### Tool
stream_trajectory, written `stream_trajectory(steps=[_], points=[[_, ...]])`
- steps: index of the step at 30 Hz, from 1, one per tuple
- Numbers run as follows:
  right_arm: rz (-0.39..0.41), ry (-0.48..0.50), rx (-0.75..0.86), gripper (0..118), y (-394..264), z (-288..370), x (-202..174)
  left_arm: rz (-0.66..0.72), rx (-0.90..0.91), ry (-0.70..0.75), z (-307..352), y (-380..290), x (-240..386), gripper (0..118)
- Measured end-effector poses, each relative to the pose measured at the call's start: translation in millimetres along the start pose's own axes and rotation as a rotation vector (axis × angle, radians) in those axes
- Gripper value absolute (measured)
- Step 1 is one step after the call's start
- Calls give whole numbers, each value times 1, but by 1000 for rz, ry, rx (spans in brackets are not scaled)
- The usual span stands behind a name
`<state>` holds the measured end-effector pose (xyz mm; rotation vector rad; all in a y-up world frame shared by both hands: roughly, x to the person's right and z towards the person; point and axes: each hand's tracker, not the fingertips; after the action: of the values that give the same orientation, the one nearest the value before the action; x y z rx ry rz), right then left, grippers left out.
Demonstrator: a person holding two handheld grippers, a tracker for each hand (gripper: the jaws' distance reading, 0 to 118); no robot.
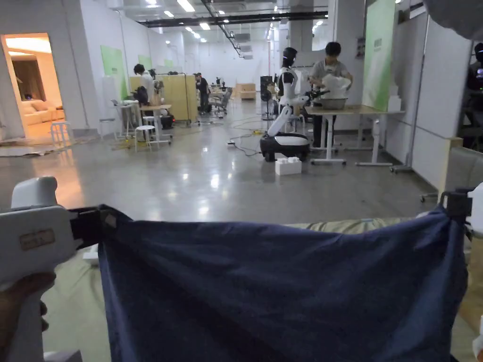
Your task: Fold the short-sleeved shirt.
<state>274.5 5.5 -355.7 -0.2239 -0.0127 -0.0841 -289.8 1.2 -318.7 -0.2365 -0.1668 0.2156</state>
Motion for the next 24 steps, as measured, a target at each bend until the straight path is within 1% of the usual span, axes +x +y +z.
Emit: stream_trajectory(steps=[2, 4, 6, 7, 9, 10, 13, 15, 19, 21, 24], points=[[8, -14, 57, 6, 32, 5, -7, 4, 64, 13, 9, 29, -6, 9], [25, -15, 82, 6, 59, 6, -16, -12, 125, 61, 16, 53, -5, 9], [54, -36, 117, 6, 82, 2, -28, -21, 150, 86, 15, 77, -12, 9], [74, -45, 132, 6, 93, 0, -34, -9, 144, 99, 13, 87, -13, 9], [122, -91, 159, 6, 110, -11, -47, -30, 154, 129, 5, 103, -14, 9], [136, -94, 157, 6, 116, -17, -49, -55, 156, 164, 0, 111, -15, 9], [170, -111, 158, 6, 132, -41, -65, -85, 162, 200, -20, 124, -14, 9], [211, -145, 161, 6, 138, -58, -72, -97, 169, 220, -37, 131, -16, 9], [215, -157, 158, 6, 150, -95, -83, -114, 157, 246, -74, 143, -21, 9], [198, -153, 162, 6, 156, -113, -85, -115, 150, 259, -87, 145, -21, 9], [138, -140, 172, 6, 164, -134, -85, -181, 156, 300, -111, 150, -22, 9]])
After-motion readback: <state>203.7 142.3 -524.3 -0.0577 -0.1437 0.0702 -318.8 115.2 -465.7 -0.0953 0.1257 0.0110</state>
